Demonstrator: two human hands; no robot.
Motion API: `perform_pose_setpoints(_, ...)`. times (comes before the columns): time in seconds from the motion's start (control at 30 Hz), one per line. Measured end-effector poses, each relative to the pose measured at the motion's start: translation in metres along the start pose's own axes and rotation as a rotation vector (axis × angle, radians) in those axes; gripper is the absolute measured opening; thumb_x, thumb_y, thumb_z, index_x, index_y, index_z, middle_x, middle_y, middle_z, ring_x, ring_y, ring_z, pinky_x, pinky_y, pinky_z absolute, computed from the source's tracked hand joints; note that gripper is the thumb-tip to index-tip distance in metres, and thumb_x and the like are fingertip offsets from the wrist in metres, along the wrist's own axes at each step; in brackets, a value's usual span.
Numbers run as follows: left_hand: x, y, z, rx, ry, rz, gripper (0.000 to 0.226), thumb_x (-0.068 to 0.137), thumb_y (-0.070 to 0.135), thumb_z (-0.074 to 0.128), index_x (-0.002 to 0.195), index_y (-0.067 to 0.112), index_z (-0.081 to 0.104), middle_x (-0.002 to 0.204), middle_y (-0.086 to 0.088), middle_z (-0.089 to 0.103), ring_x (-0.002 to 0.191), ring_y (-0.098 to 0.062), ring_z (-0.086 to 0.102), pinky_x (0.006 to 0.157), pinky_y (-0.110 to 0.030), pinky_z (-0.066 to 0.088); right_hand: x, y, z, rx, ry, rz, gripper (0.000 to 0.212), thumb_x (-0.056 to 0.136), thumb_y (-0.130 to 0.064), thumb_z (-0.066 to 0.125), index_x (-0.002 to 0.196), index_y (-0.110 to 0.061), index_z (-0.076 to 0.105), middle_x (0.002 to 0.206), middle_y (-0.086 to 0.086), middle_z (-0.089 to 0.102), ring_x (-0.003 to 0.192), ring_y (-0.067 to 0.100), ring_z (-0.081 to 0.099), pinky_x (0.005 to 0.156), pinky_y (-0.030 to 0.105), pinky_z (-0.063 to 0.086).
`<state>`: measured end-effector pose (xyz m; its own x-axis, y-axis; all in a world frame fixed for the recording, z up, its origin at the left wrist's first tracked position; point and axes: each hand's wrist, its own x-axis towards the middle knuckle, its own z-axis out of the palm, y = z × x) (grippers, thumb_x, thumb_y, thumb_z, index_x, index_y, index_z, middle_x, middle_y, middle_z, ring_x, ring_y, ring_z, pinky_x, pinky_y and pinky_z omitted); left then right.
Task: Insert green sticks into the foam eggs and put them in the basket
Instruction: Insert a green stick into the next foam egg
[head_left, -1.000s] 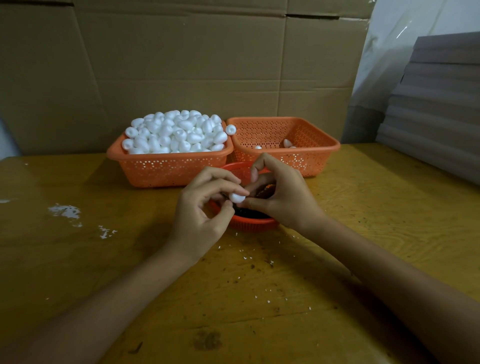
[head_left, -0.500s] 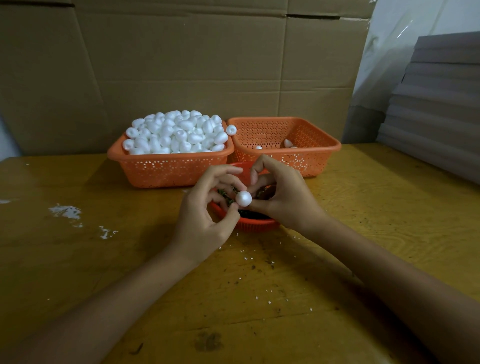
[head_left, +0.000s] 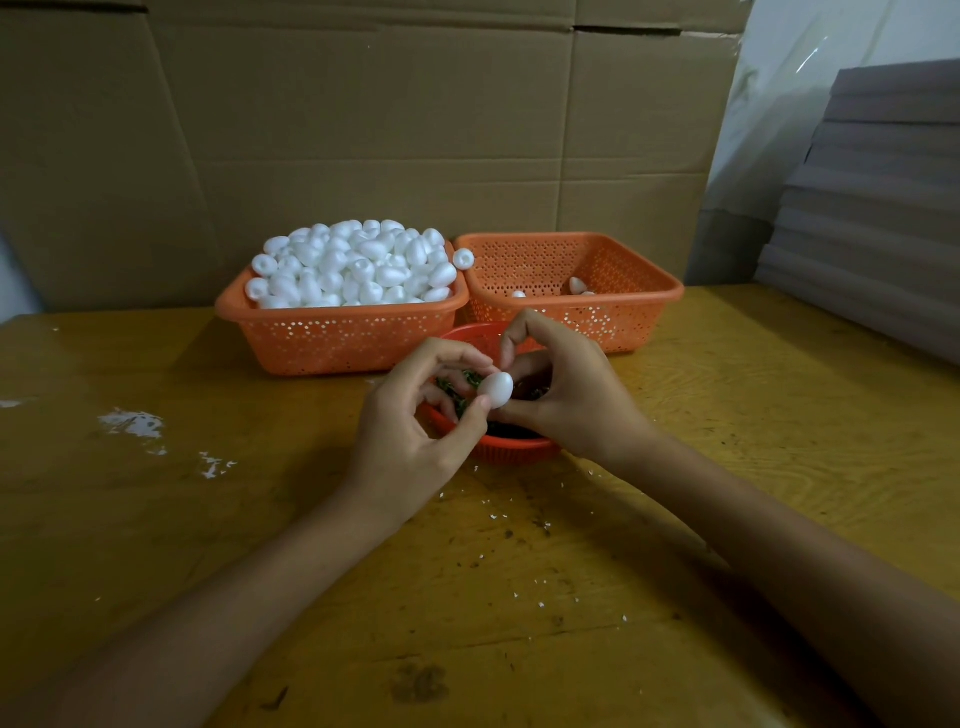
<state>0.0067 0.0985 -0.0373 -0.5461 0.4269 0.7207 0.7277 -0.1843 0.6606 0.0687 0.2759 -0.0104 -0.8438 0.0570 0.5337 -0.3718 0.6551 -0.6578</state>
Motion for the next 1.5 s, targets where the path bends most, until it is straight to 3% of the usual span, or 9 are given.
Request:
perform_pose_setpoints(0.13, 0.0000, -0.0006, -0.0005, -0.002, 0.002, 0.002, 0.028, 0.090, 0.006, 0.071, 0.116, 0.015, 0.067, 0.109, 0.008, 0.071, 0.099, -0.023, 0.068, 0.069, -0.031, 0.054, -0.0005, -0.0012, -0.0003, 0.009, -0.007, 0.009, 0.040, 0.078, -0.010, 0.089, 0.099, -0.012, 0.055, 0.078, -0.004, 0.078, 0.079, 0.010, 0.077, 0.074, 0.050, 0.060)
perform_pose_setpoints(0.33, 0.0010, -0.0022, -0.0022, 0.046, -0.026, 0.050, 0.045, 0.094, 0.005, 0.067, 0.133, 0.028, 0.063, 0.114, 0.006, 0.067, 0.103, -0.024, 0.066, 0.072, -0.041, 0.058, -0.0014, -0.0047, 0.0001, 0.081, -0.013, 0.034, 0.045, 0.078, -0.009, 0.090, 0.107, -0.013, 0.055, 0.079, 0.001, 0.079, 0.079, 0.018, 0.078, 0.080, 0.053, 0.061)
perform_pose_setpoints(0.63, 0.0014, -0.0024, -0.0014, 0.082, 0.029, 0.041, 0.024, 0.093, 0.003, 0.063, 0.112, 0.015, 0.068, 0.109, -0.002, 0.066, 0.099, -0.022, 0.065, 0.077, -0.038, 0.057, -0.0019, -0.0062, 0.0011, 0.102, 0.017, 0.027, 0.049, 0.078, -0.009, 0.090, 0.117, -0.015, 0.061, 0.082, -0.001, 0.080, 0.075, 0.016, 0.079, 0.079, 0.047, 0.064)
perform_pose_setpoints(0.9, 0.0023, -0.0043, -0.0039, 0.023, 0.101, -0.057, 0.020, 0.094, 0.008, 0.064, 0.112, 0.014, 0.067, 0.110, -0.001, 0.070, 0.105, -0.021, 0.067, 0.086, -0.033, 0.056, -0.0019, -0.0039, 0.0014, 0.067, 0.057, 0.013, 0.039, 0.080, -0.020, 0.090, 0.102, -0.013, 0.059, 0.082, -0.005, 0.080, 0.074, 0.013, 0.078, 0.077, 0.045, 0.063)
perform_pose_setpoints(1.13, 0.0034, -0.0068, -0.0056, 0.009, 0.100, -0.078, 0.019, 0.097, 0.010, 0.061, 0.113, 0.012, 0.070, 0.114, -0.009, 0.070, 0.109, -0.027, 0.068, 0.088, -0.058, 0.057, -0.0017, -0.0024, 0.0012, 0.014, 0.082, -0.051, 0.019, 0.082, -0.023, 0.089, 0.087, -0.013, 0.074, 0.079, -0.006, 0.077, 0.074, 0.011, 0.075, 0.073, 0.034, 0.062)
perform_pose_setpoints(1.3, 0.0037, -0.0083, -0.0069, -0.003, 0.108, -0.113, 0.021, 0.097, 0.010, 0.062, 0.116, 0.012, 0.070, 0.116, -0.008, 0.072, 0.111, -0.025, 0.069, 0.090, -0.058, 0.057, -0.0017, -0.0013, -0.0002, 0.048, 0.089, -0.031, 0.011, 0.087, -0.007, 0.083, 0.097, -0.012, 0.081, 0.089, -0.005, 0.080, 0.083, 0.014, 0.077, 0.081, 0.045, 0.062)
perform_pose_setpoints(1.5, 0.0037, -0.0092, -0.0067, -0.040, 0.126, -0.143, 0.022, 0.098, 0.012, 0.063, 0.117, 0.021, 0.068, 0.113, -0.003, 0.073, 0.106, -0.024, 0.071, 0.090, -0.054, 0.059, -0.0026, -0.0013, 0.0005, 0.118, 0.096, -0.020, 0.015, 0.091, -0.006, 0.079, 0.104, -0.010, 0.072, 0.089, -0.003, 0.080, 0.080, 0.013, 0.078, 0.079, 0.043, 0.064)
